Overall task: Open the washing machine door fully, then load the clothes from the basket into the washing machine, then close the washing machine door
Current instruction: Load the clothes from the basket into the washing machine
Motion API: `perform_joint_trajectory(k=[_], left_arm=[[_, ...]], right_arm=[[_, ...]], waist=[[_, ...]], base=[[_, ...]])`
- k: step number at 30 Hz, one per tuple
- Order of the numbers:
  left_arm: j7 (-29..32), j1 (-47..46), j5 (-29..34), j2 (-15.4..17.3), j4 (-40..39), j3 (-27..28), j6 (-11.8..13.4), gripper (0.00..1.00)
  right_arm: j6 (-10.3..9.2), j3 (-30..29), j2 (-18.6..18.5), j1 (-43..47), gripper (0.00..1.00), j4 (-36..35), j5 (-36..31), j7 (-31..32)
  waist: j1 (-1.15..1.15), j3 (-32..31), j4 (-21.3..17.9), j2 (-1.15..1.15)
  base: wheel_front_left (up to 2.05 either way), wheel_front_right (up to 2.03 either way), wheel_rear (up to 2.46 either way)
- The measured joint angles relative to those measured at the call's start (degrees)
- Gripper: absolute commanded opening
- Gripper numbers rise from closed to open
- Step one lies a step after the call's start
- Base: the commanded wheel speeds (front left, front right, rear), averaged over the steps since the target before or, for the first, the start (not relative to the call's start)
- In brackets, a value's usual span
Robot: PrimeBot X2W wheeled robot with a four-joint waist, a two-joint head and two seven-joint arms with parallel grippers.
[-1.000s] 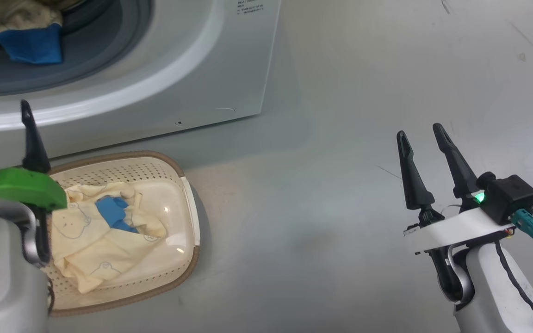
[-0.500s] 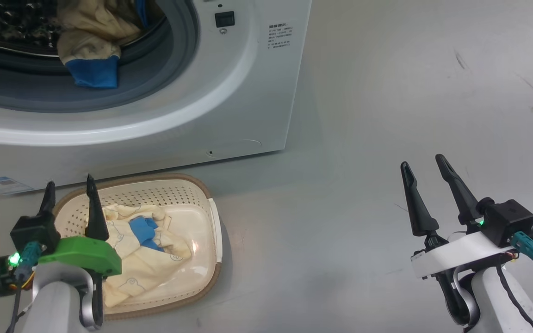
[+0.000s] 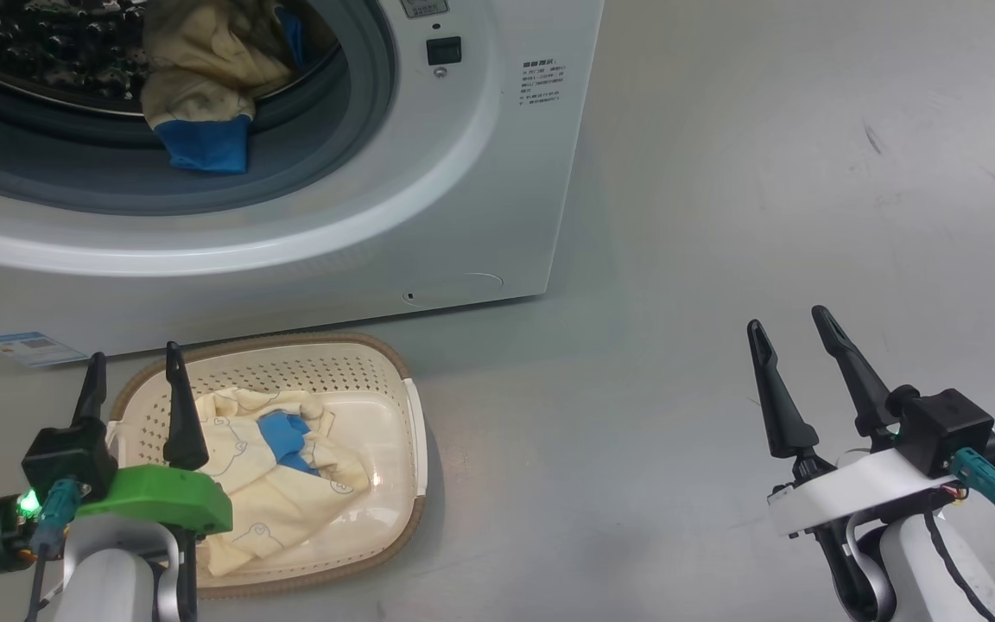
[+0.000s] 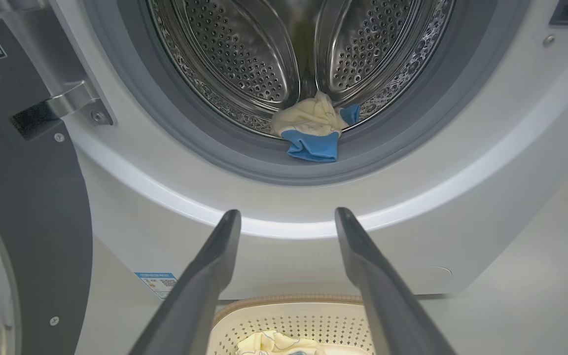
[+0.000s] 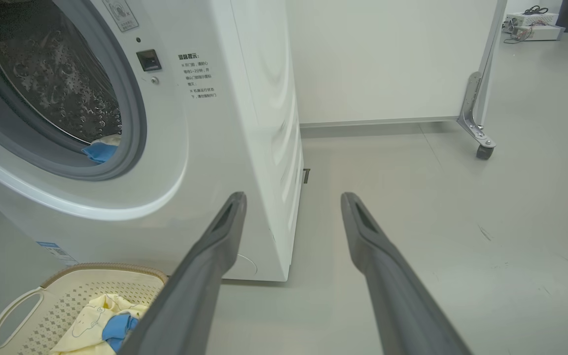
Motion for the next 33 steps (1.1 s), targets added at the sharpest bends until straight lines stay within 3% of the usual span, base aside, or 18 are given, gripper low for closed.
perform_joint_trajectory(k=[19, 25, 33], left_arm=[[0.2, 1.8, 0.1, -0.1, -5.5, -2.3, 1.0, 1.0], [4.4, -0.3, -0.4, -0.1, -5.7, -3.7, 0.0, 1.0], [12.5, -8.3, -0.4, 2.7, -5.6, -4.2, -1.8, 1.0]], right_arm=[[0.0, 0.1, 0.0, 0.5, 1.0, -1.3, 0.0, 0.0], [0.0, 0.9, 0.0, 0.3, 1.0, -2.1, 0.0, 0.0], [0.0, 2.7, 0.2, -1.2, 1.0, -2.8, -0.1, 0.0]], waist=[[0.0, 1.3, 0.2, 0.0], [0.0, 2.7, -0.1, 0.0], [0.0, 5.3, -1.4, 0.0]], base=[[0.0, 0.0, 0.0], [0.0, 0.0, 0.0], [0.0, 0.0, 0.0]])
